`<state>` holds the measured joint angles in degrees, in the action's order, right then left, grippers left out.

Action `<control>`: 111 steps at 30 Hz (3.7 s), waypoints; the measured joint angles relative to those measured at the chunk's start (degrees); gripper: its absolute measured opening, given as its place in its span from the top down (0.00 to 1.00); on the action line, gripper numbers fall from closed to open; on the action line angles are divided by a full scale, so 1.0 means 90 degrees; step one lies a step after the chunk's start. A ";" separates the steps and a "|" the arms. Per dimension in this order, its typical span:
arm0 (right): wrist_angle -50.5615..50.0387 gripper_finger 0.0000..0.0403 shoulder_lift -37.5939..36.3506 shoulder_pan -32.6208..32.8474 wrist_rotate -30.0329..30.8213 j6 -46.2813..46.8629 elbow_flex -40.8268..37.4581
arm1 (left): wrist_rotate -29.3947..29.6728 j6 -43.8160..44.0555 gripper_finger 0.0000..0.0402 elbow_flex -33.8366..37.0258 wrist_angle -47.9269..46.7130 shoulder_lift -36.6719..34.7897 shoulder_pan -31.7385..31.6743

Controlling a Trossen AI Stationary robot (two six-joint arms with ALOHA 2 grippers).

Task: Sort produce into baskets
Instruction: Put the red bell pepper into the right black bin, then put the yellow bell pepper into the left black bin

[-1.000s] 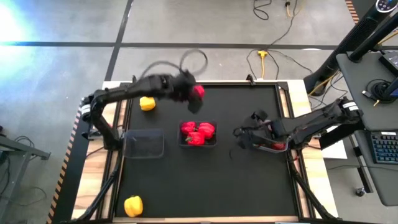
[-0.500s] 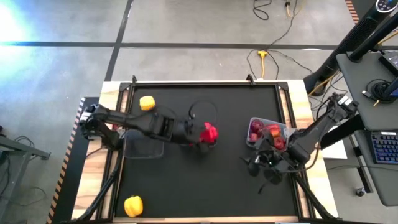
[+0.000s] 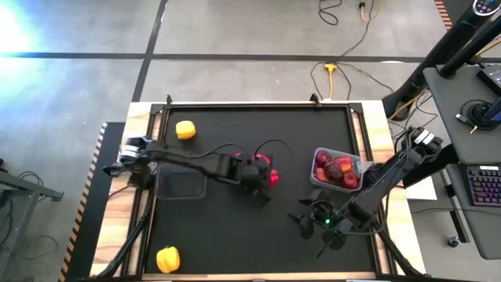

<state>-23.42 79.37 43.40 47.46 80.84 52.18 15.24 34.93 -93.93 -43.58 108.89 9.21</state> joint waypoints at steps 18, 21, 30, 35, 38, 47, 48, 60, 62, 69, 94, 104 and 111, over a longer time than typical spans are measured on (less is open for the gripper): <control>-0.0049 0.06 -0.1487 -0.0159 0.1775 -0.2436 0.0401 | -0.1119 0.0460 0.13 -0.0004 -0.0349 0.0538 -0.0956; -0.0045 0.06 -0.1954 -0.0643 0.1537 -0.3440 0.0355 | -0.1154 0.0393 0.10 -0.0079 -0.0487 0.0292 -0.0954; 0.0009 0.06 -0.2550 -0.2440 -0.0030 -0.5078 0.0069 | -0.0822 0.0106 0.11 -0.0231 -0.1900 -0.0473 -0.0925; 0.0981 0.06 -0.2072 -0.3257 -0.1669 -0.6085 -0.0005 | -0.0270 0.0057 0.15 -0.0226 -0.2524 -0.0666 -0.0611; 0.1475 0.08 -0.1475 -0.3618 -0.2167 -0.6569 -0.0056 | -0.0194 0.0040 0.17 -0.0221 -0.2517 -0.0721 -0.0437; 0.1684 0.18 0.0239 -0.4495 -0.2628 -0.7103 -0.0036 | 0.0241 0.1301 0.25 -0.0216 -0.3547 -0.0759 0.0232; 0.1773 0.19 0.0346 -0.4562 -0.2861 -0.7098 -0.0011 | 0.0351 0.1431 0.26 -0.0216 -0.3624 -0.0759 0.0347; 0.1575 0.27 0.0344 -0.4570 -0.2941 -0.6629 -0.0044 | 0.0880 0.2118 0.29 -0.0168 -0.3738 -0.0759 0.0999; 0.1552 0.28 0.0044 -0.4507 -0.2941 -0.6494 -0.0040 | 0.0884 0.2027 0.29 -0.0168 -0.3715 -0.0759 0.0999; 0.1263 0.29 -0.0849 -0.3757 -0.2956 -0.6290 -0.0040 | 0.0783 0.1115 0.29 -0.0168 -0.3072 -0.0736 0.0940; 0.2554 0.21 0.1032 0.0844 -0.1369 -0.0038 -0.0325 | 0.1016 -0.4389 0.42 0.1507 -0.4604 -0.1793 -0.3565; 0.4667 0.24 0.2362 0.0763 -0.2010 0.0539 -0.0321 | 0.0746 -0.5479 0.13 0.2626 -0.4458 -0.2269 -0.5141; 0.4792 0.28 0.2647 0.0181 -0.3244 0.0133 -0.0080 | 0.0734 -0.5834 0.01 0.3055 -0.3874 -0.2422 -0.5540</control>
<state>19.71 103.20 45.03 18.27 82.04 51.47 21.85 -17.57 -66.44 -78.44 87.09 -40.65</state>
